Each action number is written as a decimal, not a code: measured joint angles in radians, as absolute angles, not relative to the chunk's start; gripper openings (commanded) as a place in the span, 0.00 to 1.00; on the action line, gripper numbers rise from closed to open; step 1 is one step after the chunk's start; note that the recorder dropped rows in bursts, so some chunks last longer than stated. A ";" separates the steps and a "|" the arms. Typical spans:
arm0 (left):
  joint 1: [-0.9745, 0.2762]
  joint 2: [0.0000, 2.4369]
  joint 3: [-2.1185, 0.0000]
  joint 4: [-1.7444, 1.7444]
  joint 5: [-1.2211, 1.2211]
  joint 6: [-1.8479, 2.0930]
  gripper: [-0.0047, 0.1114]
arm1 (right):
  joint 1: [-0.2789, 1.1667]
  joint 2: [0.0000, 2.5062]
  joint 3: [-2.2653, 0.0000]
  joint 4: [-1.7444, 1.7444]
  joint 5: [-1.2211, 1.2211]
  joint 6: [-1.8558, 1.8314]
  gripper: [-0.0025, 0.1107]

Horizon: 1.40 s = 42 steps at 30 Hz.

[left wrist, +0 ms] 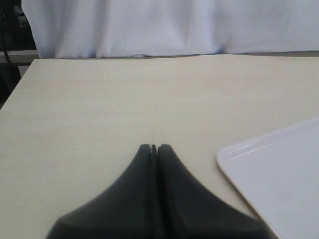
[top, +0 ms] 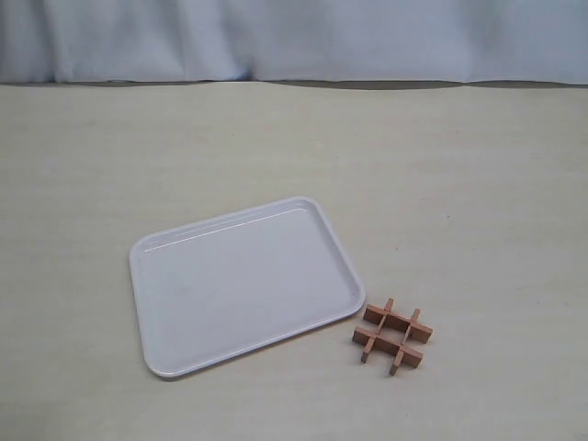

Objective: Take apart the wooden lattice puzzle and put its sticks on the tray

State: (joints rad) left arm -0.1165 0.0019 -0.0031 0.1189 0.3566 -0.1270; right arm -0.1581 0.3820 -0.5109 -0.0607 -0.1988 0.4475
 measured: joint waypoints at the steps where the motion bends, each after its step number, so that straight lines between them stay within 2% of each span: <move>1: -0.117 0.002 -0.003 0.119 0.357 -0.127 0.04 | -0.158 0.424 -0.561 -0.120 -0.130 0.437 0.06; 6: -0.117 0.002 -0.003 0.119 0.357 -0.127 0.04 | -0.151 0.677 -0.675 -0.305 0.187 0.349 0.06; 9: -0.117 0.002 -0.003 0.119 0.357 -0.127 0.04 | -0.099 0.799 -0.680 -0.345 0.332 0.265 0.06; 17: -0.117 0.002 -0.003 0.119 0.357 -0.127 0.04 | 0.225 1.065 -0.680 -0.335 0.591 -0.008 0.06; 23: -0.117 0.002 -0.003 0.119 0.357 -0.127 0.04 | 0.433 1.195 -0.680 -0.110 0.792 -0.358 0.06; 34: -0.117 0.002 -0.003 0.119 0.357 -0.127 0.04 | 0.453 1.293 -0.680 -0.017 0.796 -0.415 0.07; 36: -0.117 0.002 -0.003 0.119 0.357 -0.127 0.04 | 0.453 1.293 -0.680 -0.027 0.775 -0.392 0.10; 42: -0.117 0.002 -0.003 0.119 0.357 -0.127 0.04 | 0.453 1.294 -0.680 -0.099 0.753 -0.312 0.32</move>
